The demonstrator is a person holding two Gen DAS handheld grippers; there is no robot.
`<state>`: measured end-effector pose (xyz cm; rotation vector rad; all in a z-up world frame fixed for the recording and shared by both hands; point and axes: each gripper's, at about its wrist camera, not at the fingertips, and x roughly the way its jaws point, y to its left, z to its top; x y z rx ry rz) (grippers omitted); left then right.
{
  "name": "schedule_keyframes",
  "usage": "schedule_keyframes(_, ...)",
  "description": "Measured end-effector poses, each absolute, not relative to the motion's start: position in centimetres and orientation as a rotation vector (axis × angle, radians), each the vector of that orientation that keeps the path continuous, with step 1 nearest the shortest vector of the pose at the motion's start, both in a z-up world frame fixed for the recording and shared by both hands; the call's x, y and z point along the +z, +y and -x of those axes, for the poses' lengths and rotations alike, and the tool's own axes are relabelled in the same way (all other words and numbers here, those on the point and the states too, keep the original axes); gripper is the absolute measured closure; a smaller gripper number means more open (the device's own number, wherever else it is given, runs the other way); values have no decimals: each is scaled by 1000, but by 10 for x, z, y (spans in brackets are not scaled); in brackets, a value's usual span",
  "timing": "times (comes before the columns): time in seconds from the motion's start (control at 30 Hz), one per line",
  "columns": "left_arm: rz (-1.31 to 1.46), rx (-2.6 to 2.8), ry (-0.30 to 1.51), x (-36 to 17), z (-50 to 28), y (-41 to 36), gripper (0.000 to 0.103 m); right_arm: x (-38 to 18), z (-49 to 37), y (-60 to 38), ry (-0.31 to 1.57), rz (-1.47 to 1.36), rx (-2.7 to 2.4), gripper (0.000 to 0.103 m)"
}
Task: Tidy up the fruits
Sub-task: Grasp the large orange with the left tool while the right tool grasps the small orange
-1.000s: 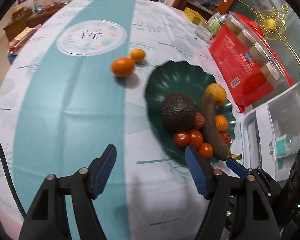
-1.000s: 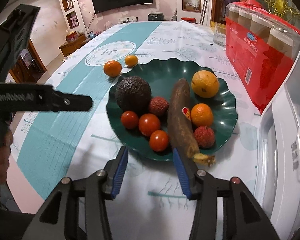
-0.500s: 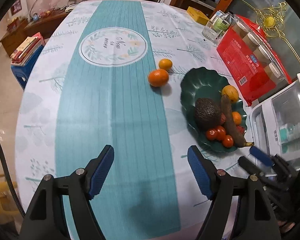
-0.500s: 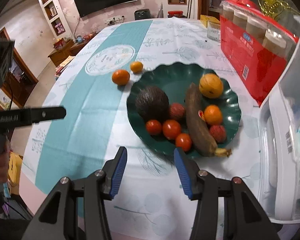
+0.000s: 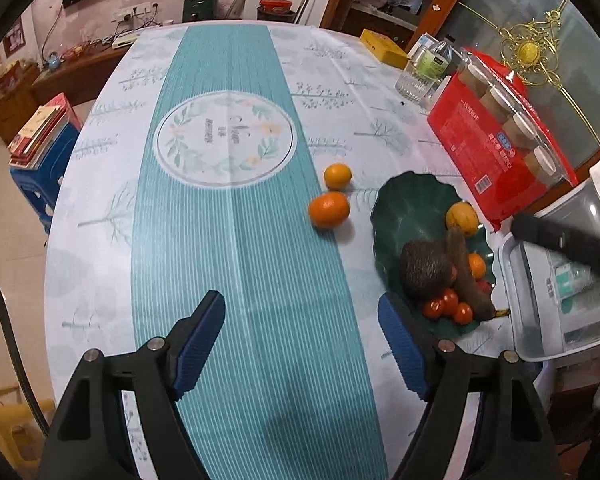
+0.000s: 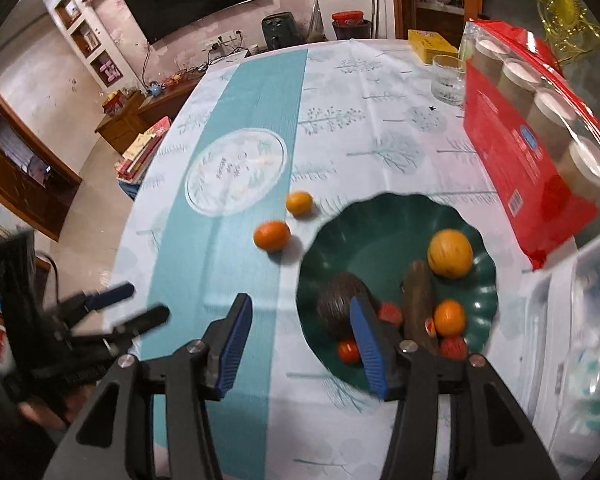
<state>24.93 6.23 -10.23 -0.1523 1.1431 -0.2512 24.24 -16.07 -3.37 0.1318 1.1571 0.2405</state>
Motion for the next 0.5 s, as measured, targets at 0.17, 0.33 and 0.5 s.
schedule_keyframes(0.17,165,-271,1137,-106,-271,55,24,-30,-288,-155,1179,-151,258,46)
schedule_keyframes(0.33,191,-304,1095,-114,-292,47,24,-45,-336,-152,1217,-142,258,46)
schedule_keyframes(0.5,221,-352,1051,-133,-309,37,24,-78,-369,-150,1268,-151,293,45)
